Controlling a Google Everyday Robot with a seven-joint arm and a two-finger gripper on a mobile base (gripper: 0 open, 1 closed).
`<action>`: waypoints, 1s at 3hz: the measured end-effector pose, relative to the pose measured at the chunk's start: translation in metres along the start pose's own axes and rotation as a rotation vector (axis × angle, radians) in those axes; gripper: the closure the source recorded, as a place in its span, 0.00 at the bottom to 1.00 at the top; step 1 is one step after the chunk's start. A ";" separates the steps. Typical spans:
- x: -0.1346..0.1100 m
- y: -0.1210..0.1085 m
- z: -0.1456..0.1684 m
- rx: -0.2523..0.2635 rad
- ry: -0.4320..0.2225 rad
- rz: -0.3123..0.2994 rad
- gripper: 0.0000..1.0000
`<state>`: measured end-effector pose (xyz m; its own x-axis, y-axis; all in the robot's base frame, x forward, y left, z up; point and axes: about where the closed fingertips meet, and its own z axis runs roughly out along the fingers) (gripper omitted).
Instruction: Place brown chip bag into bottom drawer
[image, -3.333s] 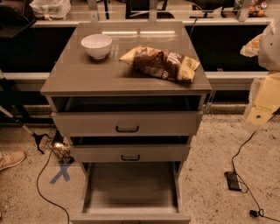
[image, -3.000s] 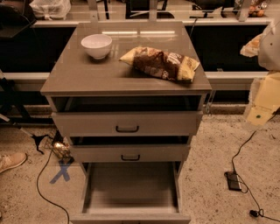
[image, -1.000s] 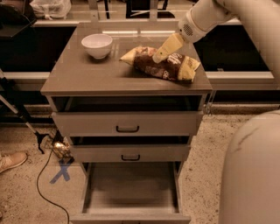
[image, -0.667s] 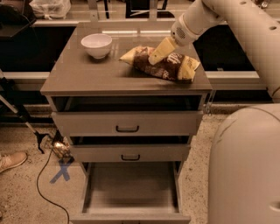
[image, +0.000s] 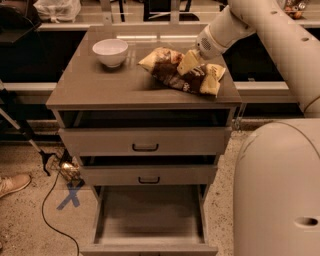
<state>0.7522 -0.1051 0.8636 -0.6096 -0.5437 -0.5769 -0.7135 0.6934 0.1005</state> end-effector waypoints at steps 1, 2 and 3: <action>0.016 -0.003 -0.032 0.020 -0.036 0.043 0.96; 0.044 0.001 -0.096 0.103 -0.099 0.105 1.00; 0.087 0.029 -0.165 0.199 -0.115 0.153 1.00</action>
Offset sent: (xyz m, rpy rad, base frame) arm -0.1481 -0.1276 0.1006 0.0455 -0.1481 -0.2993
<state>0.6211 -0.2100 0.9499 -0.6541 -0.3759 -0.6564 -0.5273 0.8488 0.0394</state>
